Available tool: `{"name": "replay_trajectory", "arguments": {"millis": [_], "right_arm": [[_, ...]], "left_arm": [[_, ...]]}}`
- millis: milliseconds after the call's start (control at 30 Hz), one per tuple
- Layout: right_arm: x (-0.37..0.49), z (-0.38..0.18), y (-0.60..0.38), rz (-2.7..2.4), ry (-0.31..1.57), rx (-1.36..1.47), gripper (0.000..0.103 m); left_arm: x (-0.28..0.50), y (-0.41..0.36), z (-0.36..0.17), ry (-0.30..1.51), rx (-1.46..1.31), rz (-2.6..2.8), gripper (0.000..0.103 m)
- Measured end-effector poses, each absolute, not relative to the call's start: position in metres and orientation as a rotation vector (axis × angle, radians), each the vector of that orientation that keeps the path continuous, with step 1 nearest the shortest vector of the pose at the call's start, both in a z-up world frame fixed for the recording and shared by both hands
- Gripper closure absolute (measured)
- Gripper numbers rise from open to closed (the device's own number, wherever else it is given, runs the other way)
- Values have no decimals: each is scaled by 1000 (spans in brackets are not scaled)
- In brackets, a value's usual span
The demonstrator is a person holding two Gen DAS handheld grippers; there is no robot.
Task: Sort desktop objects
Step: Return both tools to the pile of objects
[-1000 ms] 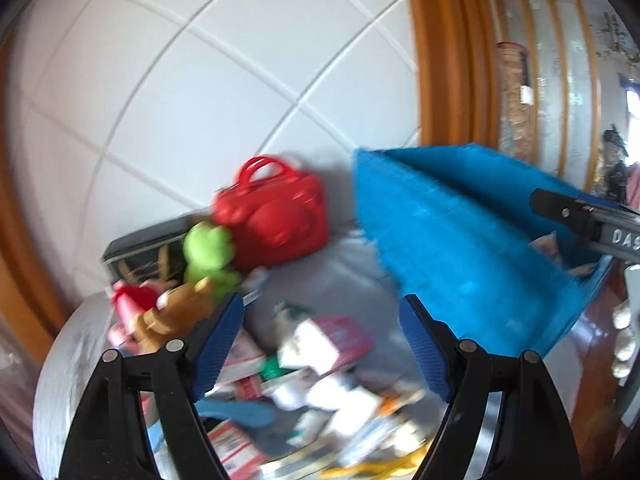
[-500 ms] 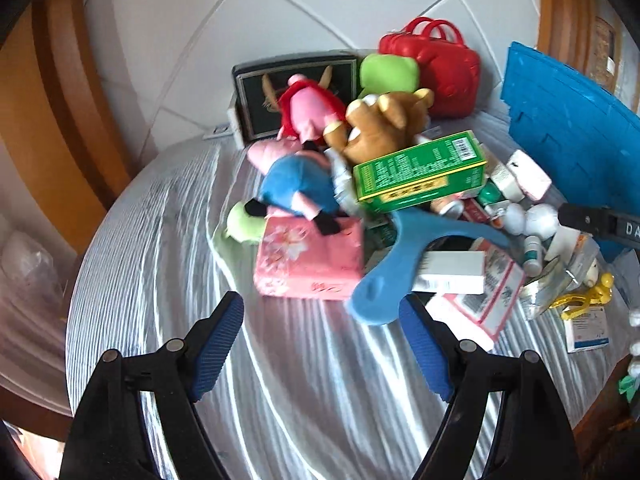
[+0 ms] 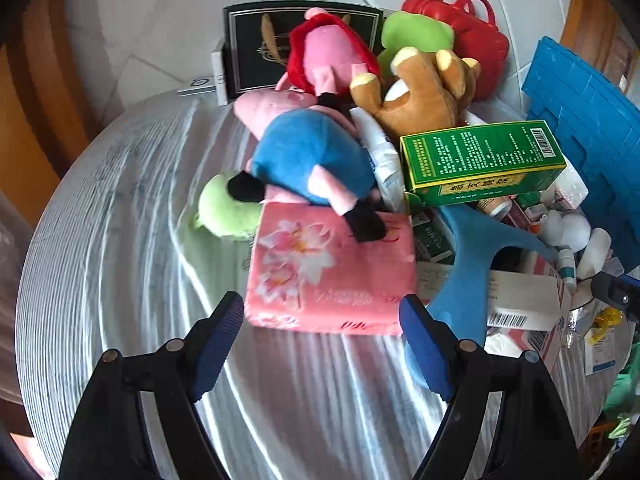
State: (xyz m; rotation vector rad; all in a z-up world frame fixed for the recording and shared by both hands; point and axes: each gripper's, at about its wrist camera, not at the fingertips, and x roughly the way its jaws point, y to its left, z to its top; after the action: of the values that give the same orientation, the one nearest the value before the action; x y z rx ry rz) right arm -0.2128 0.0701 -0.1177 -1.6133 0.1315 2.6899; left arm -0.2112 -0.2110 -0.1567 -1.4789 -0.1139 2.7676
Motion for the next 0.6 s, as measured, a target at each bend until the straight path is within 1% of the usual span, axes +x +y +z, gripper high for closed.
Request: {"name": "replay_trajectory", "arguments": {"millis": [133, 267, 333, 467, 600], "right_arm": [[-231, -132, 64, 2637, 114, -1679, 0], [-245, -143, 48, 2609, 58, -1744, 0], [-249, -147, 39, 2605, 41, -1769, 0], [-256, -158, 22, 2592, -4, -1824, 0], [-254, -164, 15, 2592, -19, -1847, 0]], "left_arm": [[-245, -196, -177, -57, -1565, 2713, 23], [-253, -191, -179, 1, -1543, 2712, 21], [-252, -195, -181, 7, -1534, 2706, 18], [-239, -216, -185, 16, -1564, 2715, 5], [-219, -243, -190, -36, -1606, 2722, 4]]}}
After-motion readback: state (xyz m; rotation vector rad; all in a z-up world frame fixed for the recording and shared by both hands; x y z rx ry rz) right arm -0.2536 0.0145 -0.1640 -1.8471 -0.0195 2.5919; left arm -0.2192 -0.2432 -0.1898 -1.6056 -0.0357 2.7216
